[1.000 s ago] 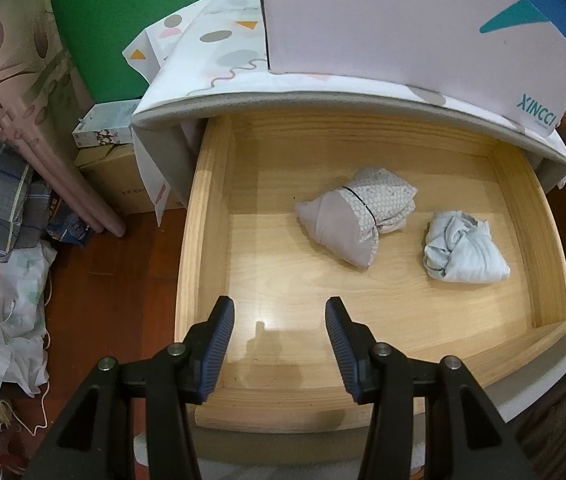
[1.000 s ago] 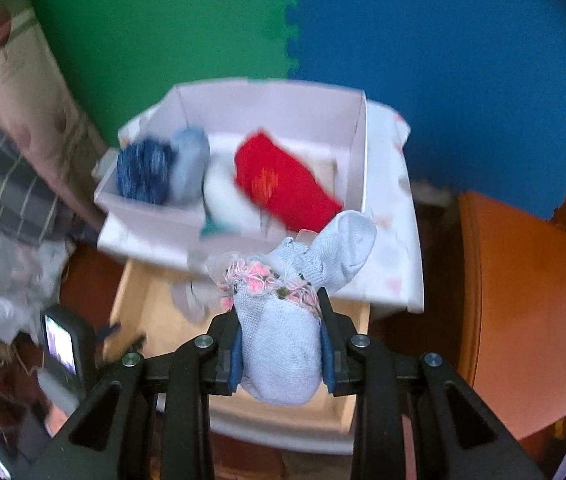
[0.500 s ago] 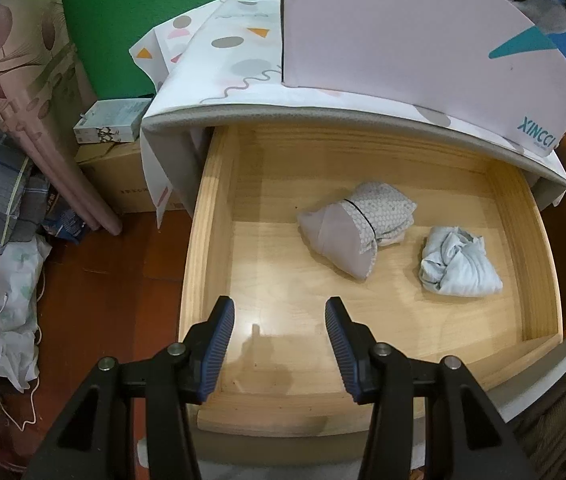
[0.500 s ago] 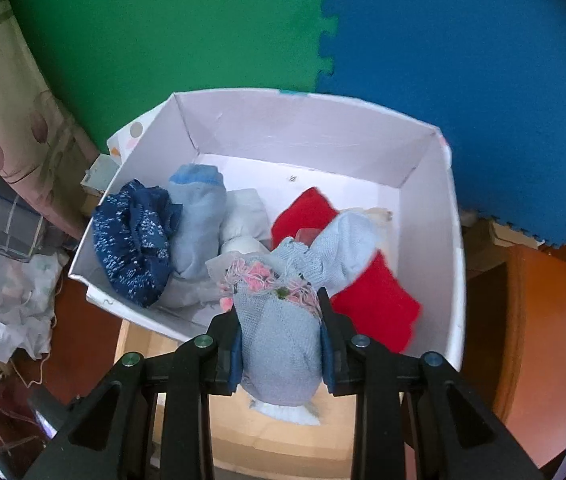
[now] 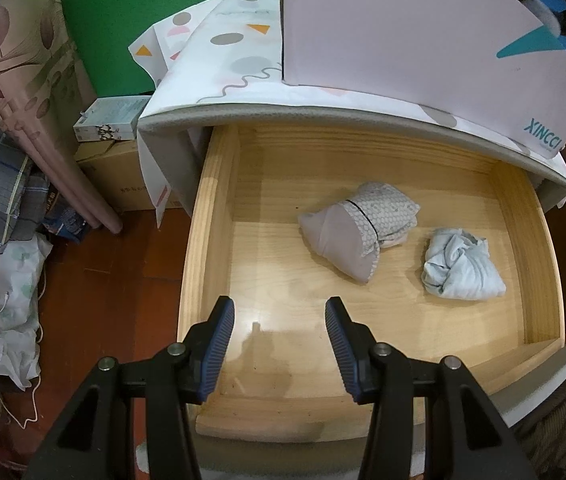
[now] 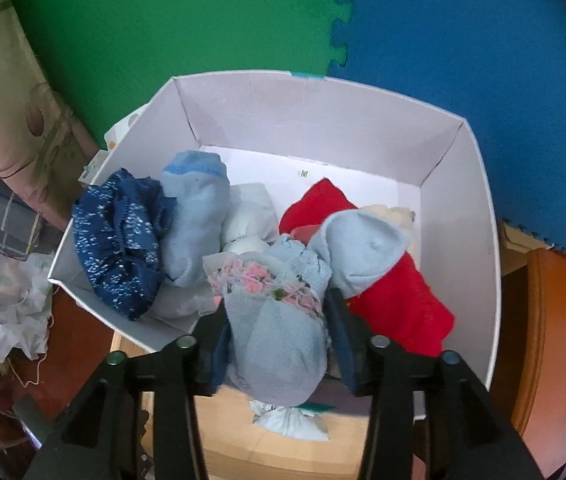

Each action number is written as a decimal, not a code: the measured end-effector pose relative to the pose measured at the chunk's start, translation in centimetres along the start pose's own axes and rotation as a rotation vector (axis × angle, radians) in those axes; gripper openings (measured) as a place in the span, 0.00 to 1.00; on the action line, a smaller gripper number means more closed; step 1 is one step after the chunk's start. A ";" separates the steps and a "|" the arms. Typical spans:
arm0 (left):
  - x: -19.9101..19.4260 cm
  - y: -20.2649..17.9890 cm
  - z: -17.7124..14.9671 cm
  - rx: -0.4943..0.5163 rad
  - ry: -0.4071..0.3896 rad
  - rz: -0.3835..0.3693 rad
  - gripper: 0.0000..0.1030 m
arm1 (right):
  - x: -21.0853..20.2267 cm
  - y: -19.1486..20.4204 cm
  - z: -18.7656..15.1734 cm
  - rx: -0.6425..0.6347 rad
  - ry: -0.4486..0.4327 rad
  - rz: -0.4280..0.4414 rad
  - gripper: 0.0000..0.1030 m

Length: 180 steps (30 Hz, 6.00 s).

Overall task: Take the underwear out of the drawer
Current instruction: 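Lift the pale blue pink-trimmed sock with the right tool into the white box and release, then move the right tool down and grasp the light blue crumpled cloth in the drawer, then lower the open left tool onto the gray-white patterned roll and close on it, then lift the gray-white patterned roll with the left tool into the white box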

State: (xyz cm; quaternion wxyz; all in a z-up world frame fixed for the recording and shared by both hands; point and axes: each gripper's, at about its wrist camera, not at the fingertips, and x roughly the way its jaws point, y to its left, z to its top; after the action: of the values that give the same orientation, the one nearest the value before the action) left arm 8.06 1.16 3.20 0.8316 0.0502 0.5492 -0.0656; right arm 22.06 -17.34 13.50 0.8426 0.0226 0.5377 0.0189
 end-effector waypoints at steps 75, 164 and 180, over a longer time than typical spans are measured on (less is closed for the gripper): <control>3.1 -2.1 0.0 0.116 0.083 0.065 0.47 | 17.6 -5.1 -21.1 0.029 0.518 -0.091 0.52; 11.3 -4.9 5.3 0.244 0.307 -0.008 0.52 | 16.0 -4.9 -24.0 -0.047 0.503 -0.121 0.55; 9.9 -4.6 4.8 0.108 0.336 0.046 0.51 | 15.8 -4.9 -24.3 -0.057 0.501 -0.130 0.56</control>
State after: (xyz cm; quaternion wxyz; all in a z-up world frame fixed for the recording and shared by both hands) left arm 15.54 -4.62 -4.08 0.7256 0.1175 0.6748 -0.0664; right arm 6.75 -20.93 -11.32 0.6828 -0.0409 0.7293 -0.0150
